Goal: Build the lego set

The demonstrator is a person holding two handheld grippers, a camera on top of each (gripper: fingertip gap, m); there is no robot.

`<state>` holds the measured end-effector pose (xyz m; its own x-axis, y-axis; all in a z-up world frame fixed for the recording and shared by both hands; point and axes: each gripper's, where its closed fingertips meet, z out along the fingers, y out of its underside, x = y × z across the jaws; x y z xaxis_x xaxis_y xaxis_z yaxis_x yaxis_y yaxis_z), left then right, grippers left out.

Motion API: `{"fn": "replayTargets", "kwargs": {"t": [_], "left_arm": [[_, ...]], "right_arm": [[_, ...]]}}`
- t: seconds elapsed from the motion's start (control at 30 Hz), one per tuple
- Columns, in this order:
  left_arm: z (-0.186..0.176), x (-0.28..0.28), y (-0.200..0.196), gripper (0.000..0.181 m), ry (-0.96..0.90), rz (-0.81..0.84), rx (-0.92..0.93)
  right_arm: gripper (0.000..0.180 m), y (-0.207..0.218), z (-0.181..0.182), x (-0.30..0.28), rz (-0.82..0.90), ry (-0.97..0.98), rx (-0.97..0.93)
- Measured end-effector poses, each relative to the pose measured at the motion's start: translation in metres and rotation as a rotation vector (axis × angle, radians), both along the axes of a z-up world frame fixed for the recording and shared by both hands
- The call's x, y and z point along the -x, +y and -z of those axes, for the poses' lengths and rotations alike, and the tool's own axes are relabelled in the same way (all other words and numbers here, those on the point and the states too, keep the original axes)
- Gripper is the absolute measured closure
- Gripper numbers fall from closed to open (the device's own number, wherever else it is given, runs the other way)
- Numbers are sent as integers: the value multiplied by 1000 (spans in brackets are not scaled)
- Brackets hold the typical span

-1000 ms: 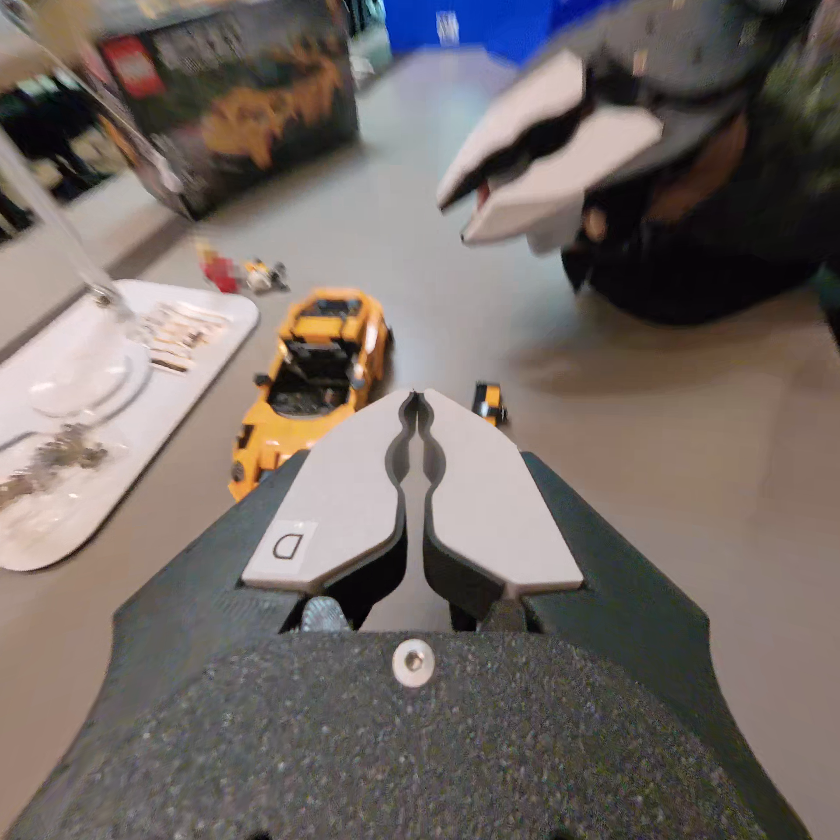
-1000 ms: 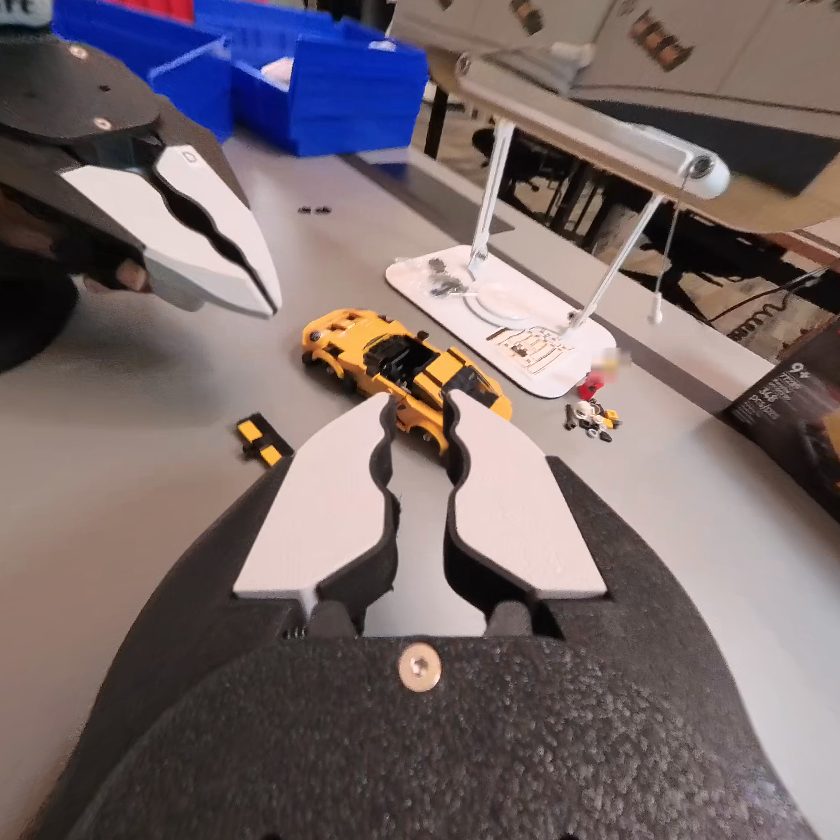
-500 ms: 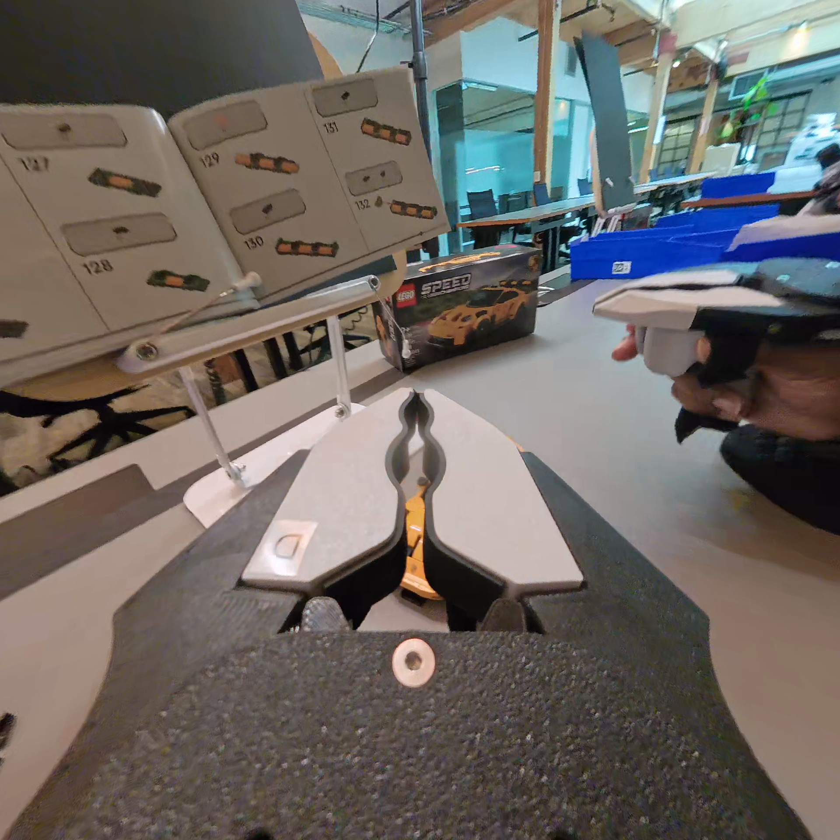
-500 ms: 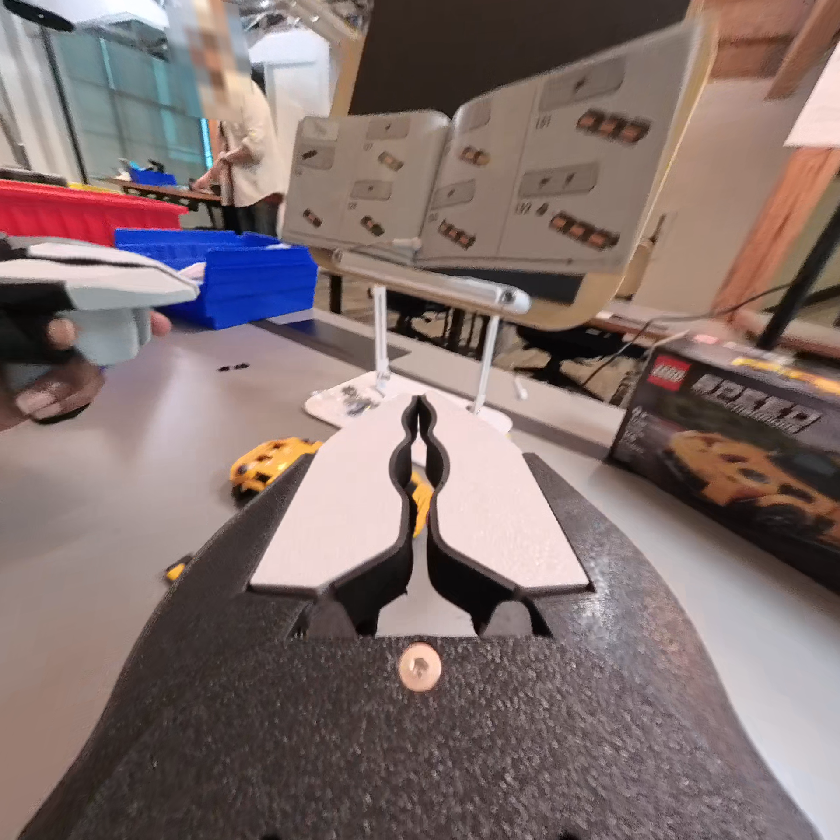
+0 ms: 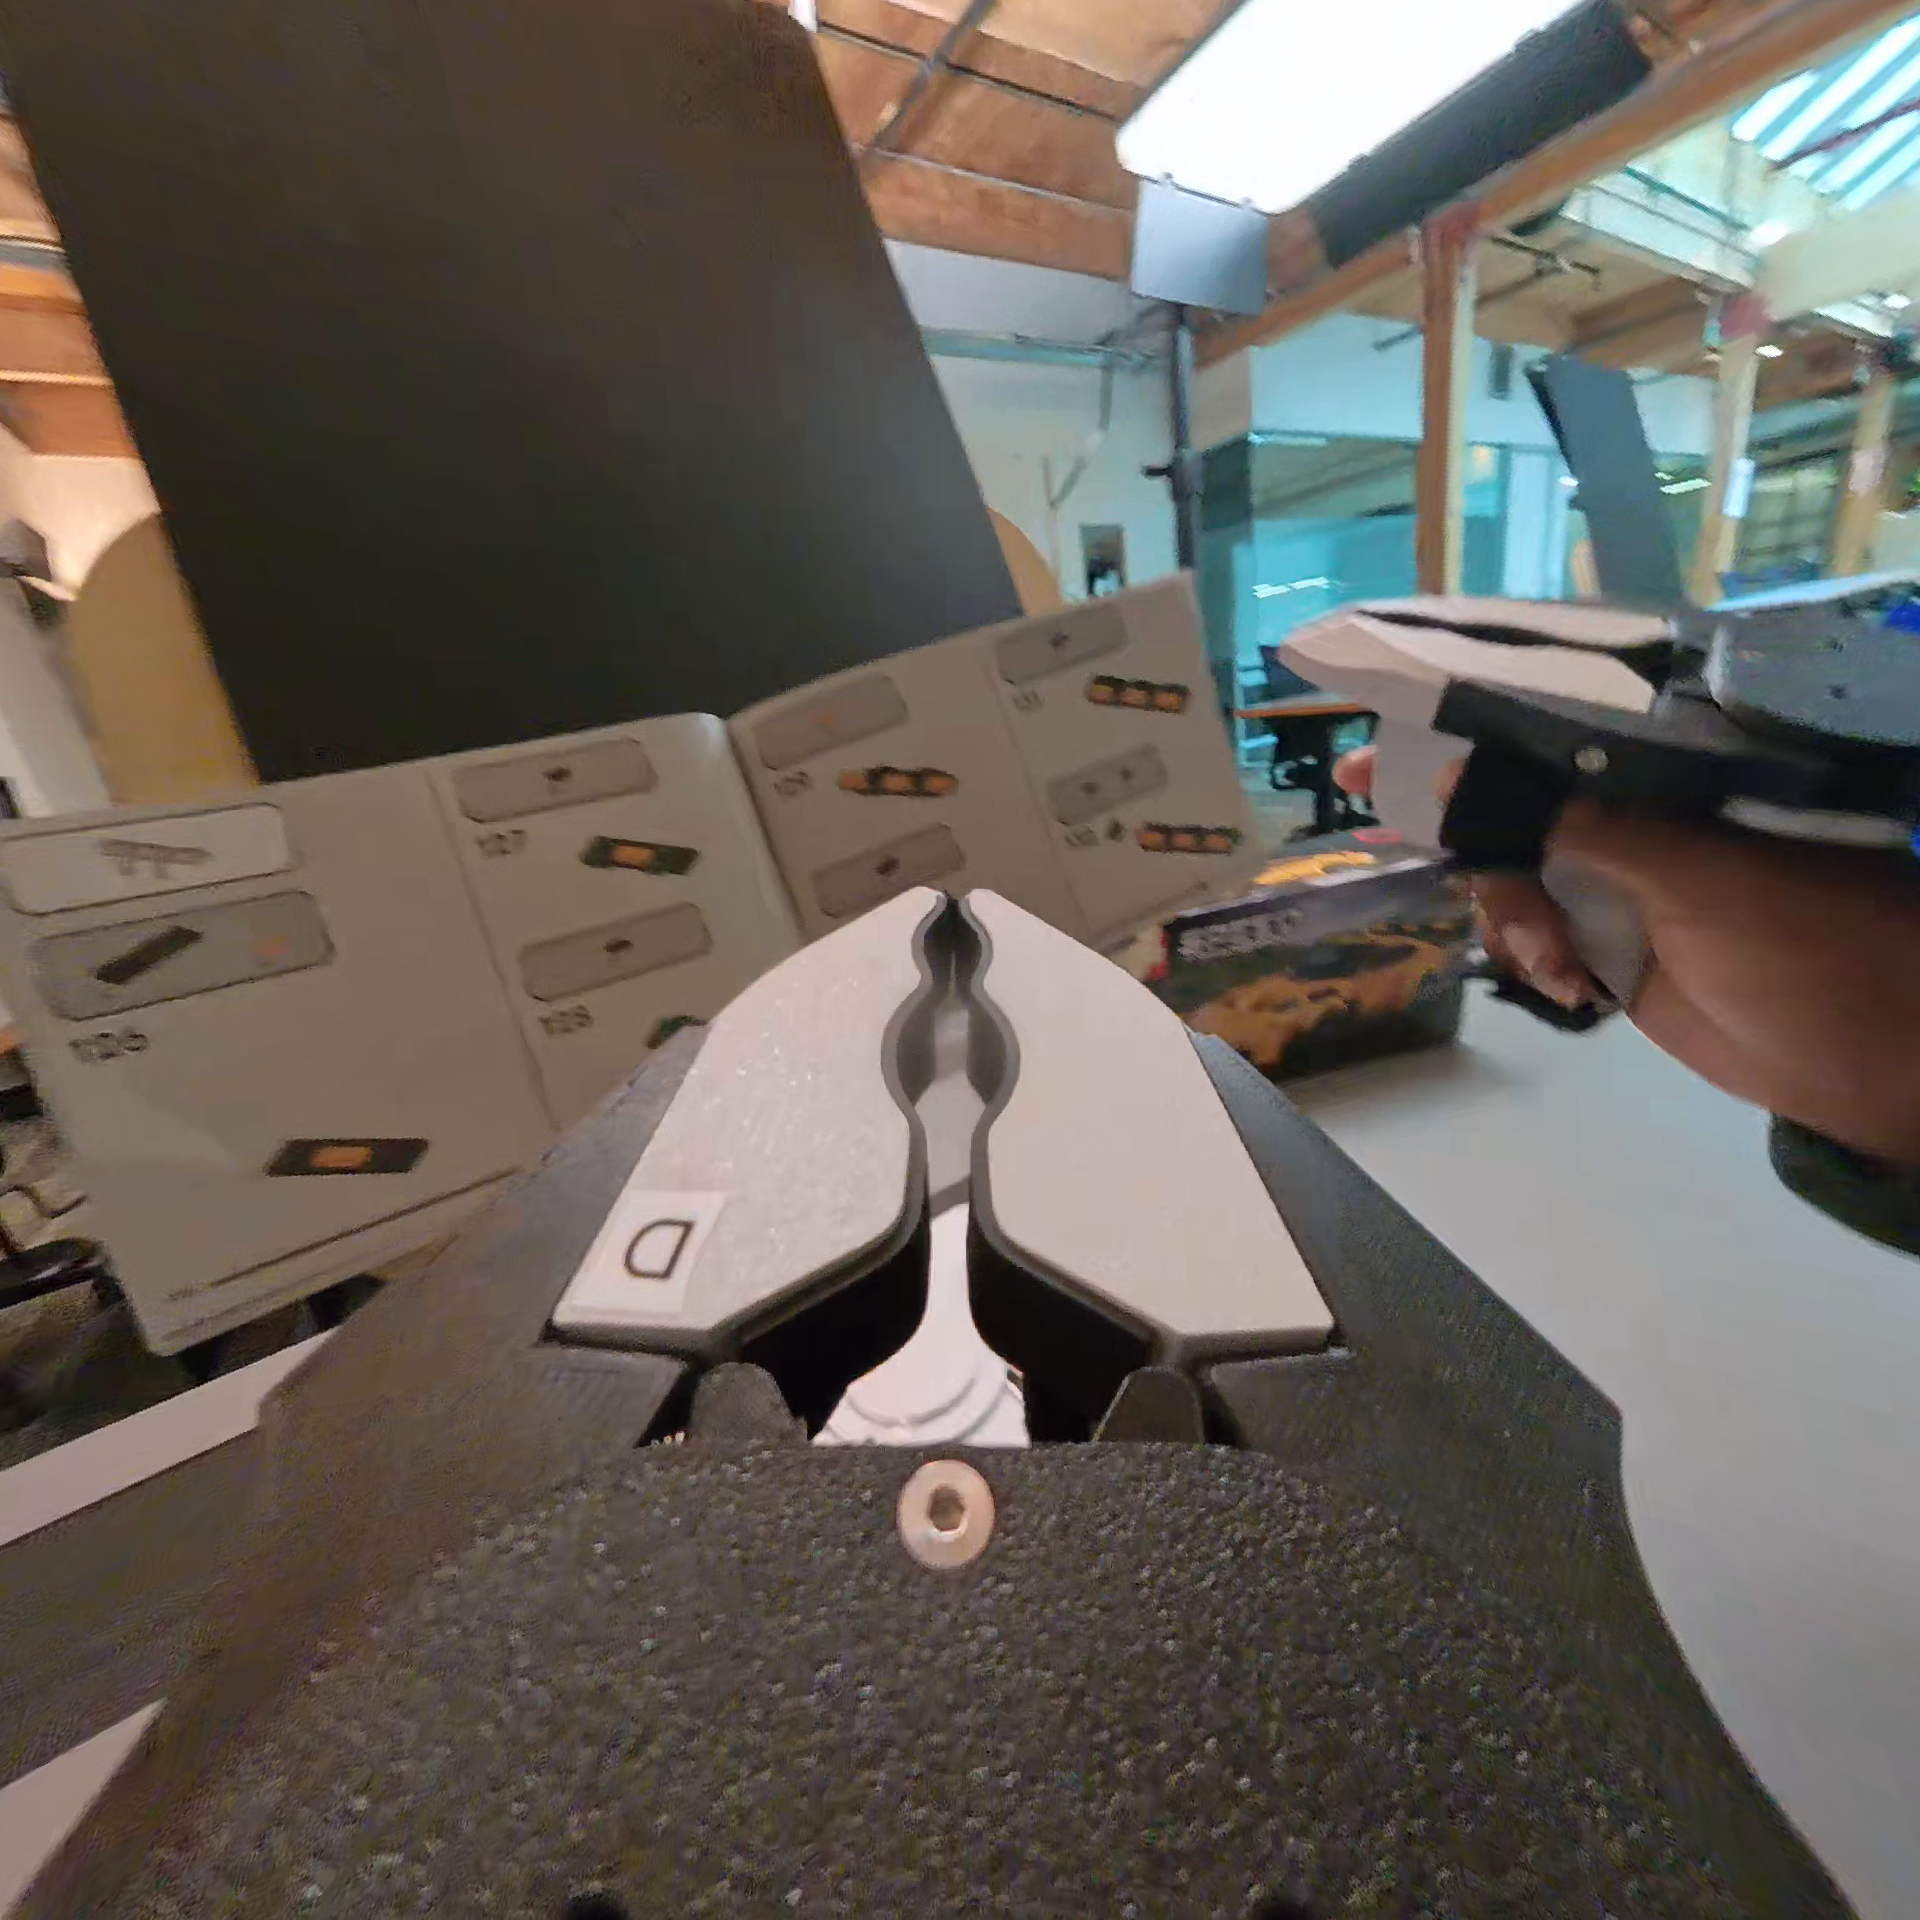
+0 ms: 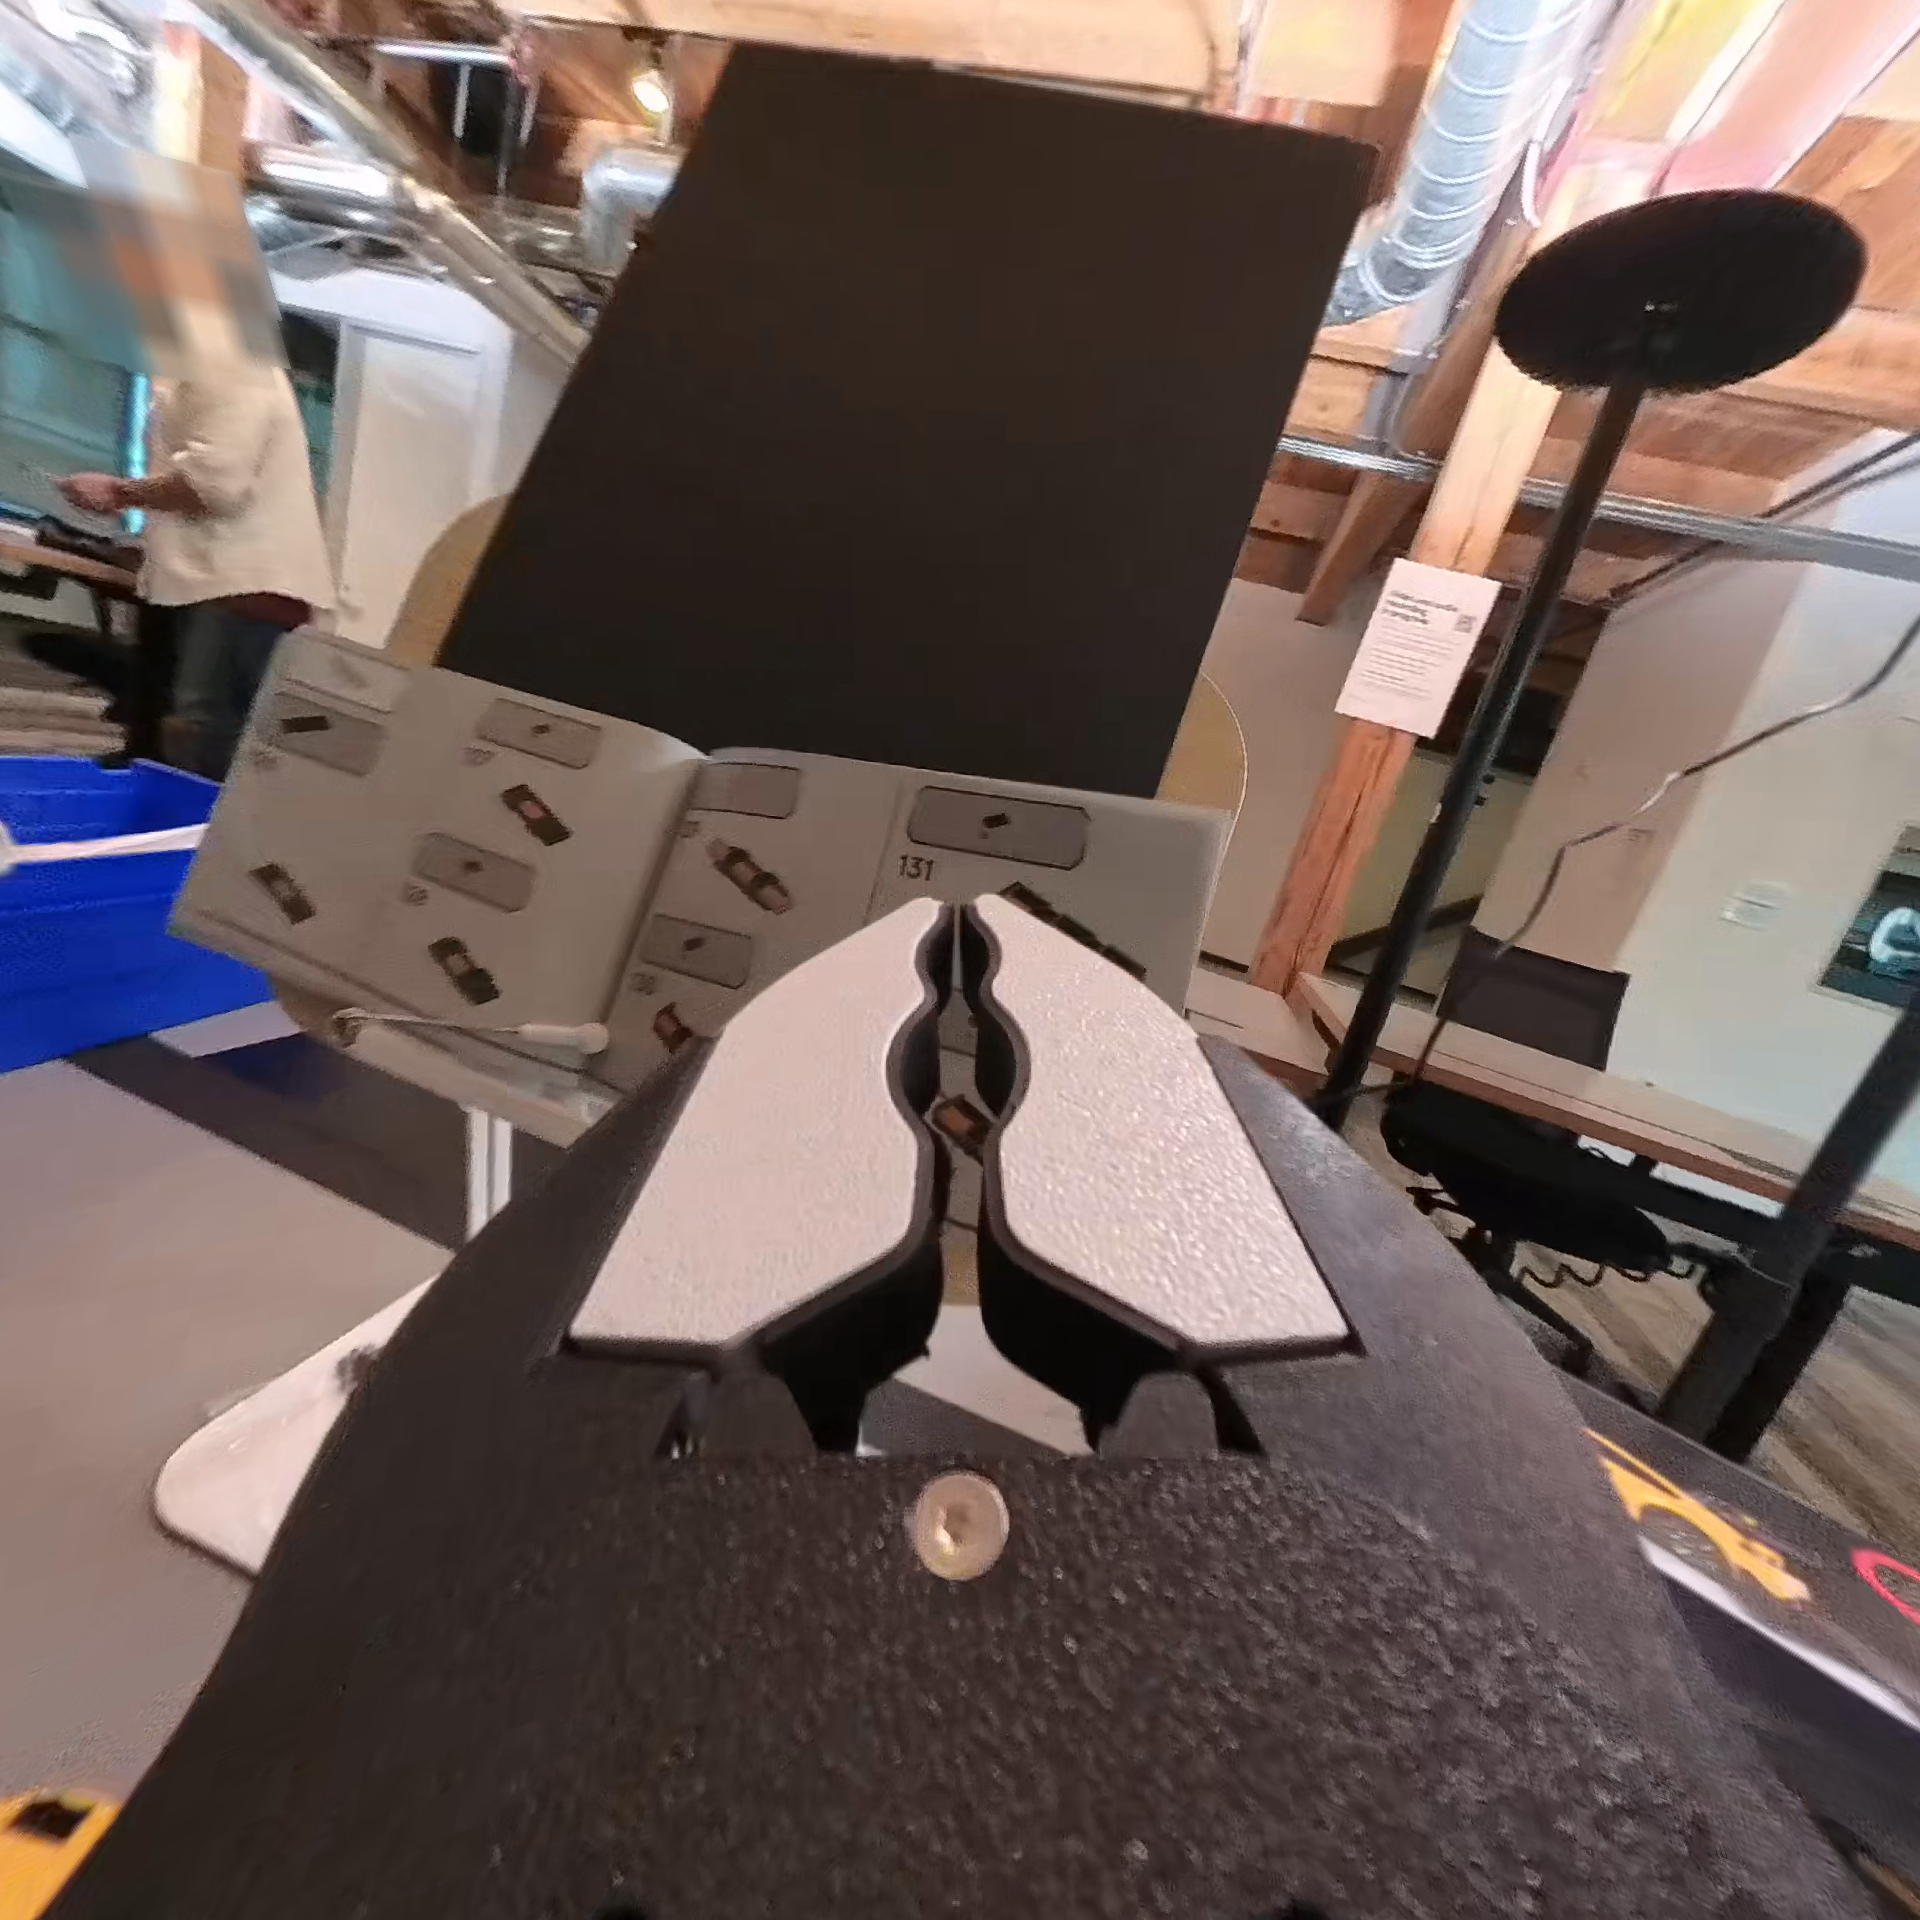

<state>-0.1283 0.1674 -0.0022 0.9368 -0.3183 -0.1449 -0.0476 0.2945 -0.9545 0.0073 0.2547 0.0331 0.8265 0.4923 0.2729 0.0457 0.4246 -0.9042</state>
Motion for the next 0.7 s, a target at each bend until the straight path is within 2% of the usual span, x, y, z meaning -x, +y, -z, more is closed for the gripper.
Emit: {"fn": "replayTargets", "kwargs": {"t": [0.1, 0.27, 0.43, 0.7], "left_arm": [[0, 18, 10, 181, -33, -69, 1], [28, 32, 9, 181, -26, -109, 62], [42, 33, 15, 181, 30, -136, 66], [73, 19, 21, 181, 145, -81, 89]], "right_arm": [[180, 17, 17, 7, 4, 28, 68], [180, 30, 44, 23, 6, -16, 119], [180, 41, 38, 35, 60, -71, 97], [180, 41, 41, 37, 40, -120, 83]]}}
